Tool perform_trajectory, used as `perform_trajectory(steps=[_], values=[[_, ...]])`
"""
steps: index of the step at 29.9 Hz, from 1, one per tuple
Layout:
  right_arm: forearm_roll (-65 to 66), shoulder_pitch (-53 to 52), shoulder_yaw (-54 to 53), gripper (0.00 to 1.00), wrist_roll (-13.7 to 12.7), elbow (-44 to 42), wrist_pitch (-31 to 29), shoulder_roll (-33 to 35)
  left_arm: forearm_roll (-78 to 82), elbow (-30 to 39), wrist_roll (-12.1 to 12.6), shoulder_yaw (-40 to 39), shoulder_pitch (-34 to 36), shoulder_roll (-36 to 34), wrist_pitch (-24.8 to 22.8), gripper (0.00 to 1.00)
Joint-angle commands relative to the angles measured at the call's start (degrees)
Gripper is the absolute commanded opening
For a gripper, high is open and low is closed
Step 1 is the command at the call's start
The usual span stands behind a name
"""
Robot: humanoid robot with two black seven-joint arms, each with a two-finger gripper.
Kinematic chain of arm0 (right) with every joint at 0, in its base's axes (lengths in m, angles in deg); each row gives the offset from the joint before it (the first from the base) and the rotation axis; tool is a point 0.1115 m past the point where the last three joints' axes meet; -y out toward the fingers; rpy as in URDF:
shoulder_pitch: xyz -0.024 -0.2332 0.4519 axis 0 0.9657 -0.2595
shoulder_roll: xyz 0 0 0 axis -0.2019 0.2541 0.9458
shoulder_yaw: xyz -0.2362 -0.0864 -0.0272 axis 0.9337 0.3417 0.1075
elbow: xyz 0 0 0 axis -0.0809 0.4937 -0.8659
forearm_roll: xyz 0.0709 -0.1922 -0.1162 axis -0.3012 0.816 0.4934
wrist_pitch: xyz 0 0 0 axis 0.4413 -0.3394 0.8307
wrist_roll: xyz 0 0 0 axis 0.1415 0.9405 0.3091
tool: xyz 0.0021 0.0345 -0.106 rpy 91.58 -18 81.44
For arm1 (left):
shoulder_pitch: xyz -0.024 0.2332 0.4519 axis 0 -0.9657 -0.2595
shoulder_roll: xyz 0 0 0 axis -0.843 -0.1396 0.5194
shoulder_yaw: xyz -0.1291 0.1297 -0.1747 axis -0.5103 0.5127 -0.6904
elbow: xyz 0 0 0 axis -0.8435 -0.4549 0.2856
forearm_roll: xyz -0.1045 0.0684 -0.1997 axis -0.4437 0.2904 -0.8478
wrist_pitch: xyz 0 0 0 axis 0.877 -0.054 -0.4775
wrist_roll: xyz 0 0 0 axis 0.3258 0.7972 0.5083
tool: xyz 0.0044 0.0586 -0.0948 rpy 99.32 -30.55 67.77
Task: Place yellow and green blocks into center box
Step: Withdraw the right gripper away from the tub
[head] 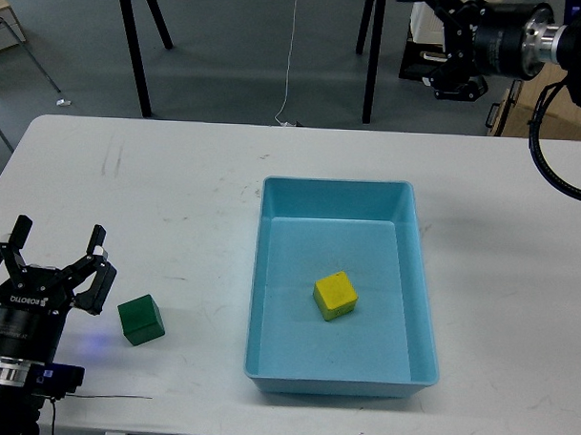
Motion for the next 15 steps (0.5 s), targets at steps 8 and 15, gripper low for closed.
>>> perform_trajectory(steps=[8, 15], values=[[-24.11, 28.67, -33.53, 0.99, 9.85, -0.85, -5.68, 9.97, 0.01, 0.60, -0.03, -0.01, 1.80, 0.00, 0.00, 1.00], [-31.17, 62.23, -55.07, 0.99, 11.35, 12.65, -5.68, 9.81, 0.01, 2.62, 0.14, -0.01, 1.89, 0.00, 0.00, 1.00]])
